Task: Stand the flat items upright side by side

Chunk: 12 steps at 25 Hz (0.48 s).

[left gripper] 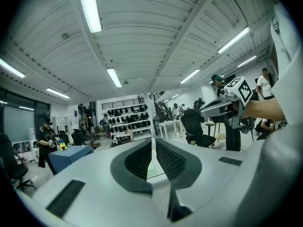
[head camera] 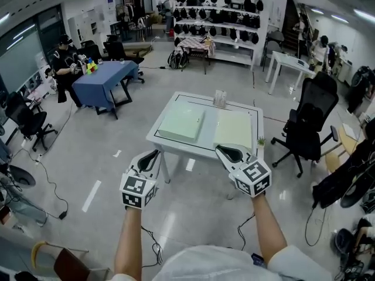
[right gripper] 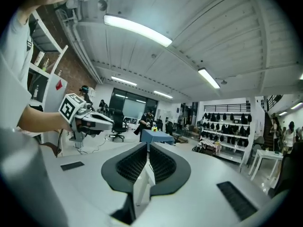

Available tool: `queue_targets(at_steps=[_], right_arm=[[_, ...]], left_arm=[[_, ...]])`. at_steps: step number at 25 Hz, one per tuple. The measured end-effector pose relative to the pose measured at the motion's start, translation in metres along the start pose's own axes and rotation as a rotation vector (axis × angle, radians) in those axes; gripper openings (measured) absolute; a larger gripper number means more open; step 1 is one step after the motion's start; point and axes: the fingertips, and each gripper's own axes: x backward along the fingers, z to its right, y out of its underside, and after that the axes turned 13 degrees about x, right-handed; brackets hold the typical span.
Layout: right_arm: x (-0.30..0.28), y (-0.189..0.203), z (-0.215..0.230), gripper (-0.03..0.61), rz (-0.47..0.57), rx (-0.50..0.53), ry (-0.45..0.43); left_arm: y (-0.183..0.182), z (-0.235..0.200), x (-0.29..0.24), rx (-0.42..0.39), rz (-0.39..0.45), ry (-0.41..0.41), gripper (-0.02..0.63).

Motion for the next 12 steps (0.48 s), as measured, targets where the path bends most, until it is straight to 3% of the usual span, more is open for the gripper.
queue_targets(at_steps=[3,5,8,12], right_arm=[[-0.008,0.004,-0.006,0.115,-0.013,-0.004,0.003],[-0.012,0.004,-0.012,0.132,-0.025,-0.011,0.011],[-0.017,0.005,-0.022,0.198,-0.035,-0.027,0.026],[-0.023,0.010,-0.021,0.232,-0.049,-0.027,0.036]], left_arm=[[0.006,-0.004,0.000,0.002,-0.002,0.023,0.096],[0.011,-0.008,0.003,0.002,-0.009,0.036,0.130],[0.018,-0.016,0.007,0.014,-0.018,0.046,0.133],[0.027,-0.024,0.001,0.033,-0.034,0.057,0.159]])
